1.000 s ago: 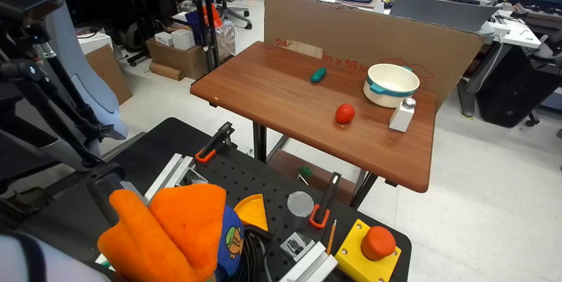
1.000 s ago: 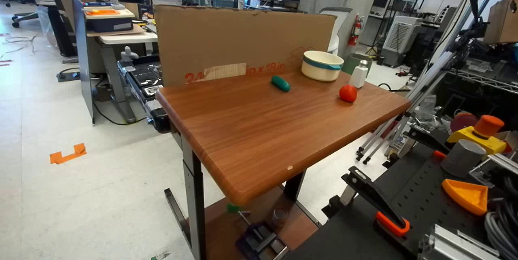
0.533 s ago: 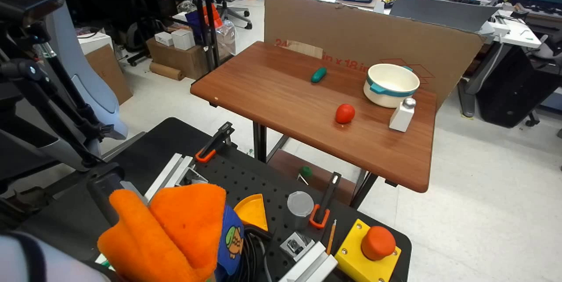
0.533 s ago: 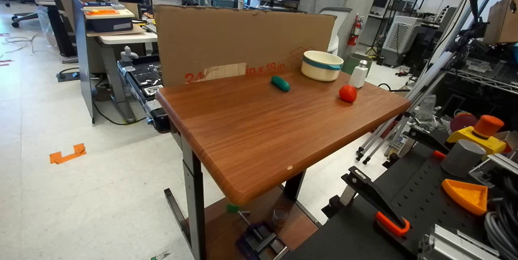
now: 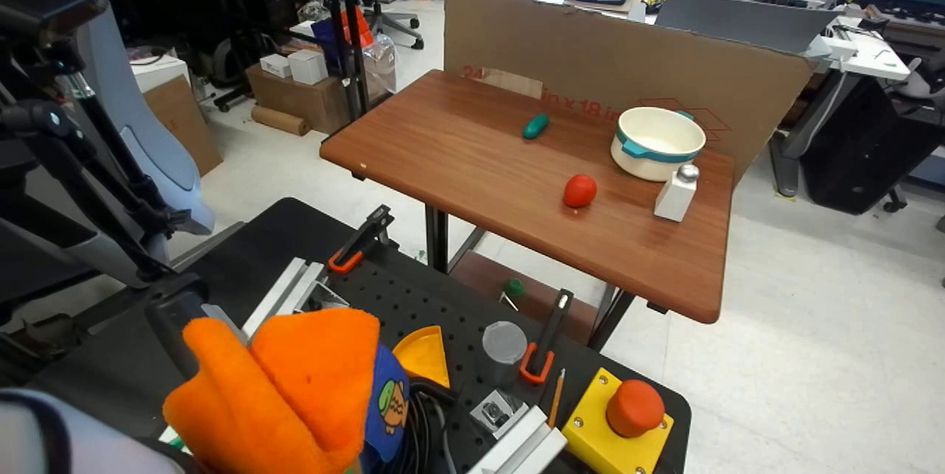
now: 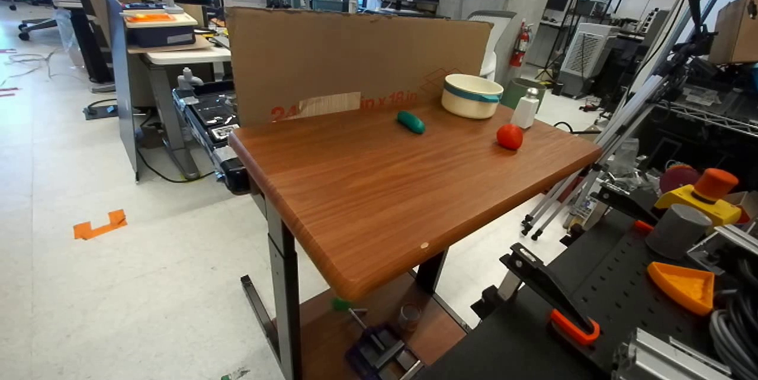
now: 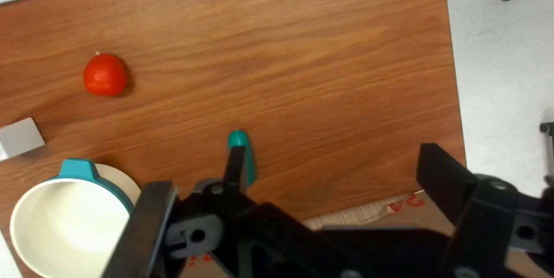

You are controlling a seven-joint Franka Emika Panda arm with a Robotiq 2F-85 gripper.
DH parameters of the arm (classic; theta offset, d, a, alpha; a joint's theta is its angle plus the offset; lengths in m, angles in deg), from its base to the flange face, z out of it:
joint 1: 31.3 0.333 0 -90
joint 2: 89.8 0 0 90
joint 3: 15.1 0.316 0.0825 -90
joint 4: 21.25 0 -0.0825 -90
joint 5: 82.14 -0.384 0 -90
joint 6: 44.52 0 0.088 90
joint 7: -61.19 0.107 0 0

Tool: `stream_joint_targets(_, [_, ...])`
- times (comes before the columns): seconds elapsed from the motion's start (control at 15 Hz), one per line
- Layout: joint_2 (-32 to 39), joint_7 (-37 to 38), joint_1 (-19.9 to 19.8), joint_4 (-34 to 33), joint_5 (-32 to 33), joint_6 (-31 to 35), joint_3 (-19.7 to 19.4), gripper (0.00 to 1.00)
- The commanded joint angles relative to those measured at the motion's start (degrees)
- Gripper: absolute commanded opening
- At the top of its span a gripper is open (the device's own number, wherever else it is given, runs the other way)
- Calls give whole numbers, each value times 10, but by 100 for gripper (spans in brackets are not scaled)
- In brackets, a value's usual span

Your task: Move the blue object on the table

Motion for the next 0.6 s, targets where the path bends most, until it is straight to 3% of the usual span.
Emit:
stream_joint_targets(0.0, [96, -11, 5, -79, -13, 33, -10, 100])
stream_joint_targets(0.53, [219, -27, 15, -140, 9, 106, -25, 100])
